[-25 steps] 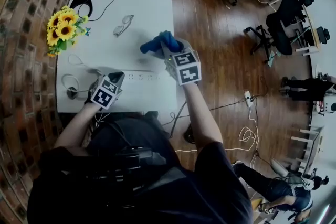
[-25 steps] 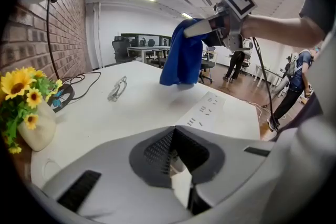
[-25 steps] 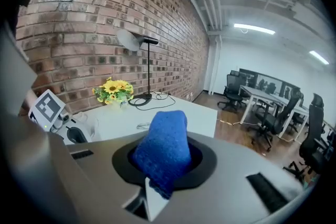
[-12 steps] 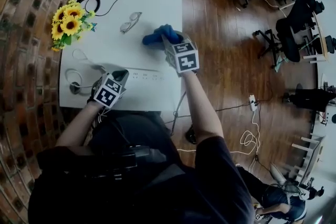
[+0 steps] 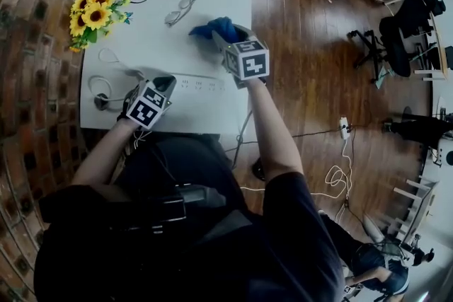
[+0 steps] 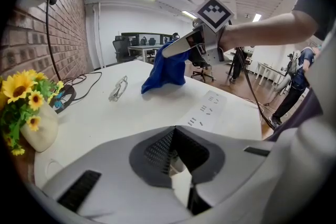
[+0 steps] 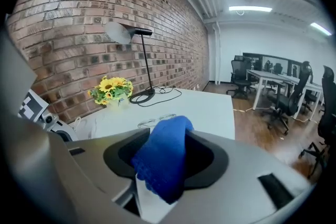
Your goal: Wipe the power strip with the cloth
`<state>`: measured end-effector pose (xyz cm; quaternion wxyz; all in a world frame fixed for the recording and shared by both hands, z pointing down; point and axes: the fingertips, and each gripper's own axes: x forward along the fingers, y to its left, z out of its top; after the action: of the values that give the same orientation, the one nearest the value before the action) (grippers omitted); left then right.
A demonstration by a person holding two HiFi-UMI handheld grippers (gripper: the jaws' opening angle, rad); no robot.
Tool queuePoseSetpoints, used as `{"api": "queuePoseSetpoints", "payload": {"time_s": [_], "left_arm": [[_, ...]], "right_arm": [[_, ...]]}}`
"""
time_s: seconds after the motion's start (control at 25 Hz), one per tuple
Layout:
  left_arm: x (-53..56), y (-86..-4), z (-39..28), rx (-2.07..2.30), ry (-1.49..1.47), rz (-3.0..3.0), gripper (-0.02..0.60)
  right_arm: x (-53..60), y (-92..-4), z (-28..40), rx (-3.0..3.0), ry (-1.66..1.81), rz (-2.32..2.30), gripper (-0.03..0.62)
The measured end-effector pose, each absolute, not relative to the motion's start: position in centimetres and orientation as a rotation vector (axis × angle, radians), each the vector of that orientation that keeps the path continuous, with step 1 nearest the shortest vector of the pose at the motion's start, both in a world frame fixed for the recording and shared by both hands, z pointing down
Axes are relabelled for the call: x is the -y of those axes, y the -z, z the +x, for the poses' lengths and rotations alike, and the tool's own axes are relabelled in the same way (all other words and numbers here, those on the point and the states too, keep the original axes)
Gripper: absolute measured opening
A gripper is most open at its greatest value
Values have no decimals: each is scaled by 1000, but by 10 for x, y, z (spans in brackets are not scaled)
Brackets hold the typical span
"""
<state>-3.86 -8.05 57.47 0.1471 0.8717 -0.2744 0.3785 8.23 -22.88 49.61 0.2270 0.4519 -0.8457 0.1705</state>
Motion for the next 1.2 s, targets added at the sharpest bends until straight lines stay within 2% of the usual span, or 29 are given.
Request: {"api": "queuePoseSetpoints", "payload": {"time_s": [0.32, 0.52, 0.64, 0.72, 0.92, 1.2], "left_arm": [[80, -576, -39, 784, -1115, 2535, 0], [79, -574, -38, 770, -1125, 2559, 0], [80, -576, -39, 759, -1116, 2581, 0], [83, -573, -36, 738, -1097, 2607, 0], [78, -573, -39, 647, -1142, 2597, -5], [79, -562, -33, 567, -1131, 2630, -9]], "right_arm": [[223, -466, 86, 2399, -476, 1324, 221], [217, -422, 86, 2678, -936, 1353, 218], [208, -398, 84, 2828, -1131, 1294, 64], [203, -381, 86, 2900, -1114, 1275, 20], [183, -348, 75, 3118, -1182, 1137, 15], [164, -367, 61, 2994, -1165, 1143, -6]]}}
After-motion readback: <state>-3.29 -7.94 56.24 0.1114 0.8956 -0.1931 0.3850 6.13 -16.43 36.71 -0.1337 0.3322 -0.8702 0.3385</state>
